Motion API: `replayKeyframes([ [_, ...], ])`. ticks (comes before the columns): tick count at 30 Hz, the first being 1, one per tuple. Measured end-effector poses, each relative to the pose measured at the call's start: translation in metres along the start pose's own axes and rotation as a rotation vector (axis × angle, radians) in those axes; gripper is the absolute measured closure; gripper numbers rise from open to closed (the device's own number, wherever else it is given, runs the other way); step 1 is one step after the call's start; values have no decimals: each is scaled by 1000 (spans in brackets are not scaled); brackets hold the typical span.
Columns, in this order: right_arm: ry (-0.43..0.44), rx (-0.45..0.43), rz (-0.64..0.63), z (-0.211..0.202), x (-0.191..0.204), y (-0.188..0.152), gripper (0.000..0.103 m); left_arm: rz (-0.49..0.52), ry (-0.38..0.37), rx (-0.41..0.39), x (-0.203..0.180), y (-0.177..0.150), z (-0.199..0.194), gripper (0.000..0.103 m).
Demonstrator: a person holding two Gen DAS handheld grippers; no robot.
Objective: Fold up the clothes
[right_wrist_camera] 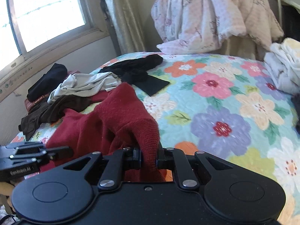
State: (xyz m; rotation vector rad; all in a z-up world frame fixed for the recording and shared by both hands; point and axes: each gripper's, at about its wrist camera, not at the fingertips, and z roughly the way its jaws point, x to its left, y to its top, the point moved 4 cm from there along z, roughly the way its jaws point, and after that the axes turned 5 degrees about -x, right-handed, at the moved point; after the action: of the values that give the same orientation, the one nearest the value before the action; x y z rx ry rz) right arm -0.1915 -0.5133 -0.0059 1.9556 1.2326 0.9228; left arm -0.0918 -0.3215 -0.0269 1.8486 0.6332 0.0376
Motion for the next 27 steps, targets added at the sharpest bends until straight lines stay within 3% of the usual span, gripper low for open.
replayKeyframes([
  [7, 16, -13, 25, -14, -19, -17, 89, 45, -24, 1, -33, -2, -3, 95],
  [10, 48, -23, 25, -20, -23, -25, 89, 42, 8, 23, -24, 1, -8, 95],
  [14, 102, -59, 18, -27, -29, -27, 89, 112, 5, 45, -6, 37, -14, 95],
  [17, 126, -88, 32, -28, -40, -25, 89, 119, -19, 154, 16, 64, 9, 94],
  [20, 99, -72, 36, -15, -56, -26, 89, 107, 27, 249, 35, 74, 44, 94],
  [22, 73, -45, 58, -1, -66, -28, 89, 127, 63, 249, 39, 76, 65, 95],
  [27, -9, -5, 61, 28, -91, -27, 89, 93, 89, 148, 38, 79, 111, 95],
])
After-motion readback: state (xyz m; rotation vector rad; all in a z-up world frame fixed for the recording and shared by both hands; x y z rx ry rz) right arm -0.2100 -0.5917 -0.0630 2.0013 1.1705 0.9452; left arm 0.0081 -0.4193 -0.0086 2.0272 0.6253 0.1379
